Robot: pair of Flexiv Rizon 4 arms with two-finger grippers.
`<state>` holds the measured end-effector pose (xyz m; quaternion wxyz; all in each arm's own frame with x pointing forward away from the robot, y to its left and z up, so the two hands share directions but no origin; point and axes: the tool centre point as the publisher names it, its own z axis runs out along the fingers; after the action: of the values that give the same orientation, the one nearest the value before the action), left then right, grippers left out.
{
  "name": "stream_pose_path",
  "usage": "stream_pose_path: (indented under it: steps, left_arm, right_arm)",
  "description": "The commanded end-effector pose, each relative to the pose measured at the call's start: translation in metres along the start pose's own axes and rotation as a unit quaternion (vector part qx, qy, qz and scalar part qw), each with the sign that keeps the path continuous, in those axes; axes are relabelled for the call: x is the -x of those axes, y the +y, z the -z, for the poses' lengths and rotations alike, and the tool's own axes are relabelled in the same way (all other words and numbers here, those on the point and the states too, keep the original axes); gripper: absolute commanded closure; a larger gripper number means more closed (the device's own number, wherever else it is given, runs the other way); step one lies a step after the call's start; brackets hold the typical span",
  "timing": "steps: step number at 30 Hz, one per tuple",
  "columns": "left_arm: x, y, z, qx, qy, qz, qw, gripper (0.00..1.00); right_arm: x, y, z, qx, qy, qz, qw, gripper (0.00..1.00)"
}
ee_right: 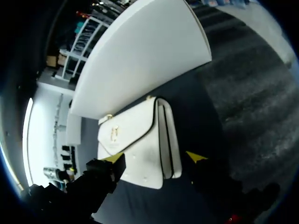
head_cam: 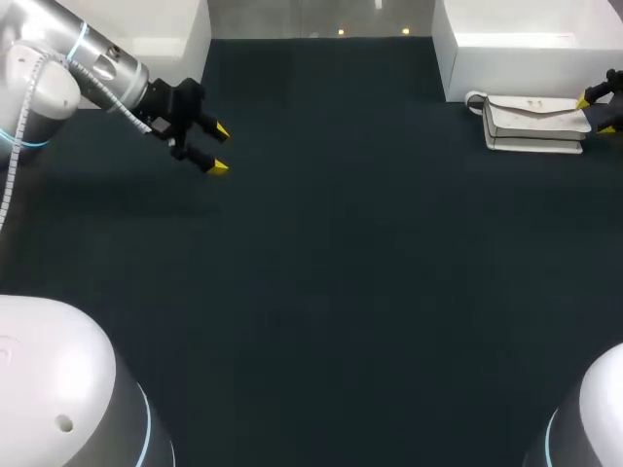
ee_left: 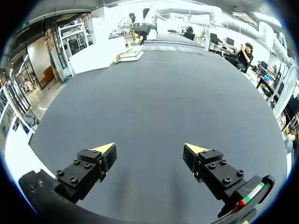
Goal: Pick up the bag, open it, inspect its contents, close it, and place it on the opposite side
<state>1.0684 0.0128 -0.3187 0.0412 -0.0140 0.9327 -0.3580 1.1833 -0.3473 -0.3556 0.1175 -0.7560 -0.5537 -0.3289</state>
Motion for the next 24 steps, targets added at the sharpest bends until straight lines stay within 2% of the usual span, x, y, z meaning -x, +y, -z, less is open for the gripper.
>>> stream_pose_path:
  steps: [1,3,5,9,20,24]
  left_arm:
    - [0.001,0.001,-0.001,-0.001,-0.001,0.0,1.0,0.0]
    - [0.001,0.001,-0.001,-0.001,-0.001,0.0,1.0,0.0]
    - [0.001,0.001,-0.001,-0.001,-0.001,0.0,1.0,0.0]
    - [0.001,0.001,-0.001,-0.001,-0.001,0.0,1.0,0.0]
    - [0.001,0.001,-0.001,-0.001,-0.001,0.0,1.0,0.0]
    - [0.001,0.001,-0.001,-0.001,-0.001,0.0,1.0,0.0]
  right_arm:
    - [0.007,0.009,-0.004,-0.203,0.042,-0.003,0.978,0.29]
    - [0.007,0.009,-0.005,-0.203,0.048,-0.003,0.978,0.35]
    - [0.006,0.008,-0.007,-0.204,0.05,-0.002,0.978,0.36]
    - [0.005,0.008,-0.008,-0.204,0.061,0.0,0.977,0.49]
    - [0.001,0.011,-0.017,-0.205,0.085,-0.001,0.975,0.52]
    - [0.001,0.011,-0.019,-0.205,0.093,-0.003,0.974,0.58]
